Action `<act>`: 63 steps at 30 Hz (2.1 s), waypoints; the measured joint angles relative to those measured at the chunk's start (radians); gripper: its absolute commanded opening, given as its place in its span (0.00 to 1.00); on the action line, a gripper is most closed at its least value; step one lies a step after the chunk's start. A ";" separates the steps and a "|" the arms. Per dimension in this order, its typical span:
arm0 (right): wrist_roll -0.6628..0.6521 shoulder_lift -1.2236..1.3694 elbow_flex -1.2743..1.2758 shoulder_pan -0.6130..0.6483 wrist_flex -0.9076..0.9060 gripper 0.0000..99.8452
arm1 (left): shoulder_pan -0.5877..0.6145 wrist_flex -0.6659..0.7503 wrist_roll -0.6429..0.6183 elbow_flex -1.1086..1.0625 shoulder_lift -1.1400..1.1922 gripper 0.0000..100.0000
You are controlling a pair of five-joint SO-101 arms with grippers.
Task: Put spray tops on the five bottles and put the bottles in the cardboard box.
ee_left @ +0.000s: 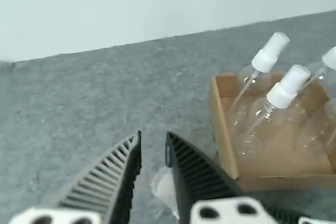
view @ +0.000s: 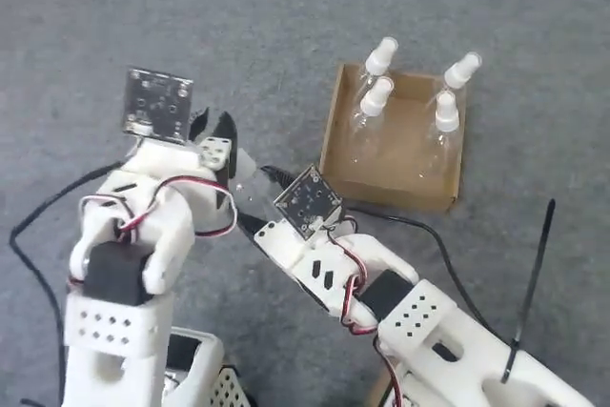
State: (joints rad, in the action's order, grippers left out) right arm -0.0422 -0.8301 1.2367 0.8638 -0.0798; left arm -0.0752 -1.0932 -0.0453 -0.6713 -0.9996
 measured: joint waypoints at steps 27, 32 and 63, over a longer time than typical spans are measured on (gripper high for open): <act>0.002 0.091 -0.555 -0.212 -0.414 0.01 | -0.164 0.012 0.008 -0.608 -0.723 0.25; 0.038 0.152 -0.649 -0.181 -0.582 0.01 | -0.166 0.092 0.008 -0.689 -0.724 0.25; 0.046 0.152 -0.763 -0.226 -0.842 0.01 | -0.118 0.149 0.009 -0.726 -0.730 0.25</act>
State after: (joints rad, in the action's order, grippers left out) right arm 0.0038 -0.6782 0.4741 0.6383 -0.9221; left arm -0.1933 -0.9444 -0.0361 -1.3970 -1.7300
